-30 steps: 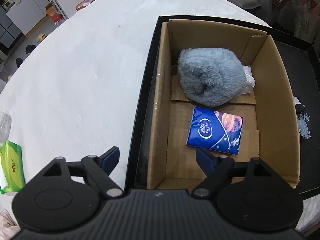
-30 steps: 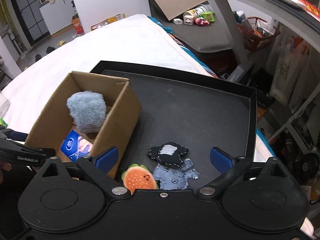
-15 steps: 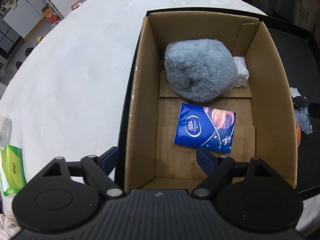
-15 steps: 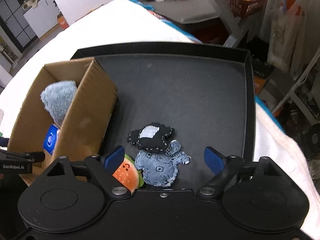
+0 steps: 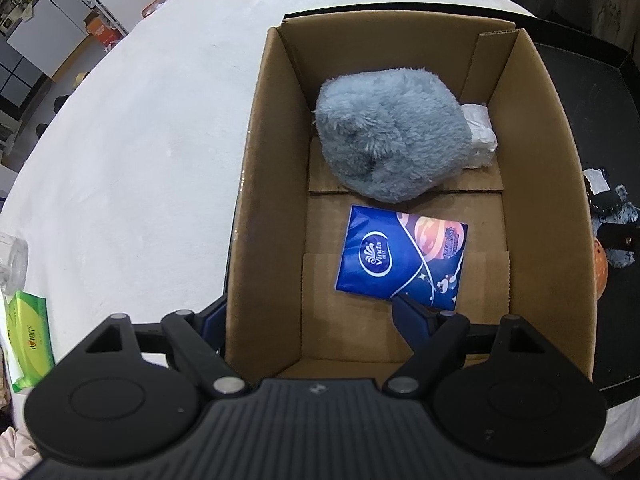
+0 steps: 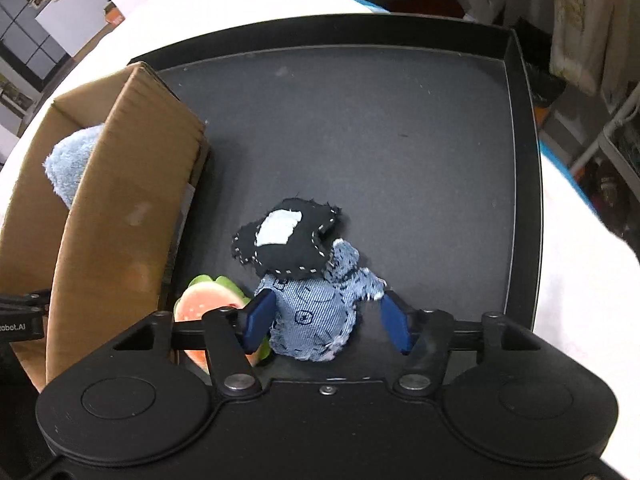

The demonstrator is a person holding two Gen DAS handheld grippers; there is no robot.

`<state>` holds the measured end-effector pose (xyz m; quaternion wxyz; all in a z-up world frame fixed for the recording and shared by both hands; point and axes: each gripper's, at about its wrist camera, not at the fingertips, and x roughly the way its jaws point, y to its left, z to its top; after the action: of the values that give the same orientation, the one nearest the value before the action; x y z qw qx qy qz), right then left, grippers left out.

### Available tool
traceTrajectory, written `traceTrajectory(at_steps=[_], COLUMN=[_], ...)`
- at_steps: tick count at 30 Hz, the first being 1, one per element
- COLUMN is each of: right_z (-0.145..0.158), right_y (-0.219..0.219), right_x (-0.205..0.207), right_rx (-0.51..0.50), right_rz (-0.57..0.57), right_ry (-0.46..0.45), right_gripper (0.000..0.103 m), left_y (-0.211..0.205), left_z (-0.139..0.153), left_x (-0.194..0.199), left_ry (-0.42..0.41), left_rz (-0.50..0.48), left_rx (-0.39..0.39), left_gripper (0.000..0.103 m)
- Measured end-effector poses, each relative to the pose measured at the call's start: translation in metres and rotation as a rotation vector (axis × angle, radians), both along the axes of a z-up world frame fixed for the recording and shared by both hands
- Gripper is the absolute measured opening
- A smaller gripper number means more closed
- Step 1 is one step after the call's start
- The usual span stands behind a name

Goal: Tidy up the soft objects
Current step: 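Close the right tool on the grey denim plush, then carry the denim plush with the right tool into the box and release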

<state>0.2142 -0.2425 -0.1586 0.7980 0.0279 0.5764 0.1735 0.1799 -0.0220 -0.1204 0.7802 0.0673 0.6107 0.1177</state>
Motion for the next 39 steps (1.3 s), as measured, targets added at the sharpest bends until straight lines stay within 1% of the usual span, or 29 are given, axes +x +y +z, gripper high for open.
traceTrajectory(at_steps=[2,4,12,19,30,39], right_z=[0.0,0.001,0.007,0.021,0.044,0.066], right_y=[0.002,0.004,-0.007,-0.012,-0.011,0.001], right_x=[-0.003,-0.007,-0.013,-0.019,-0.023,-0.028], right_rx=[-0.012,-0.045,-0.049,-0.041,-0.034,-0.027], right_rz=[0.009,0.02,0.001,-0.019,-0.004,0.027], right_ry=[-0.007,-0.024,-0.027,-0.062,-0.099,-0.124], right_gripper=[0.054,0.04,0.03,0.03,0.03,0.03], left_y=[0.0,-0.001,0.001,0.005,0.015,0.025], left_z=[0.0,0.0,0.002,0.007,0.012,0.015], left_x=[0.0,0.0,-0.002,-0.006,-0.01,-0.015], left_ry=[0.004,0.004,-0.001,-0.019,-0.041,-0.06], left_rz=[-0.003,-0.002,0.008,0.01,0.019,0.026], left_rx=[0.002,0.004,-0.004,-0.013,-0.042,-0.063], left_gripper=[0.083,0.083,0.083,0.083,0.083,0.083])
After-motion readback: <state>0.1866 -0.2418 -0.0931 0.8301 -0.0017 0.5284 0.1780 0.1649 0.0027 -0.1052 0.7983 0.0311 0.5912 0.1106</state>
